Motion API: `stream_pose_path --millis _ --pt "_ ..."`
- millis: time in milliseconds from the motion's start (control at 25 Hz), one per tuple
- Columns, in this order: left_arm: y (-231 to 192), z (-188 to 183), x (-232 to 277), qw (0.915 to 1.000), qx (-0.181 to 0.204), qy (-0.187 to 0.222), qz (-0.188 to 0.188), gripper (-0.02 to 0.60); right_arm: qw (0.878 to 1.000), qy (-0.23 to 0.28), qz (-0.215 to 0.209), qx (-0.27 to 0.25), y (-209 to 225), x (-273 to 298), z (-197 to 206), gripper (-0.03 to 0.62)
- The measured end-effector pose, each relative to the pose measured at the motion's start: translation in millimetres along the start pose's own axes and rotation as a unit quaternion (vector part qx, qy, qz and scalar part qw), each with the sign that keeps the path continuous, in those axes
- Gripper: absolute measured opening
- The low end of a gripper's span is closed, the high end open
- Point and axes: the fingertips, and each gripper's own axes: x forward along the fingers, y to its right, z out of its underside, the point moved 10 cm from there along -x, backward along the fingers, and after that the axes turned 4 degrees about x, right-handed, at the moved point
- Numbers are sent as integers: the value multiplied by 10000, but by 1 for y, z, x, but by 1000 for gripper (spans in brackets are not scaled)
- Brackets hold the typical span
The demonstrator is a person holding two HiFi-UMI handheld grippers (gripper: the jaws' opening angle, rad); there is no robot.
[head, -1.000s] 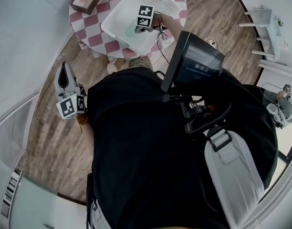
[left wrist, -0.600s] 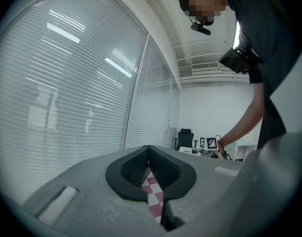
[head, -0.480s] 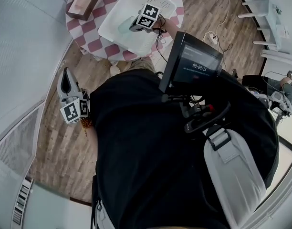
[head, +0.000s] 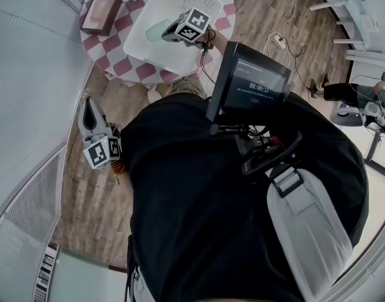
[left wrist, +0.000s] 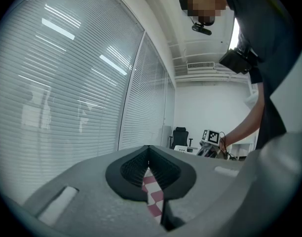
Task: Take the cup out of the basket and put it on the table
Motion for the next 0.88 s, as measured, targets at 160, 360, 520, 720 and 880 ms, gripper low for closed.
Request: stream_pose_path --millis 160,360,520,720,880 --pt "1 2 2 9999 52 -21 100 6 9989 454 83 76 -7 -7 -2 23" --pt "3 0 4 9998 80 -41 155 6 9954 911 250 162 -16 -20 -2 23" --pt "5 1 2 9998 9 -41 170 6 9901 1332 426 135 -29 -32 -1 23" --pt "7 0 4 9996 111 -62 237 6 9791 1916 688 18 -45 -49 -12 23" --pt "9 -2 9 9991 218 -66 364 6 9604 2537 1138 -189 -63 -68 -26 23"
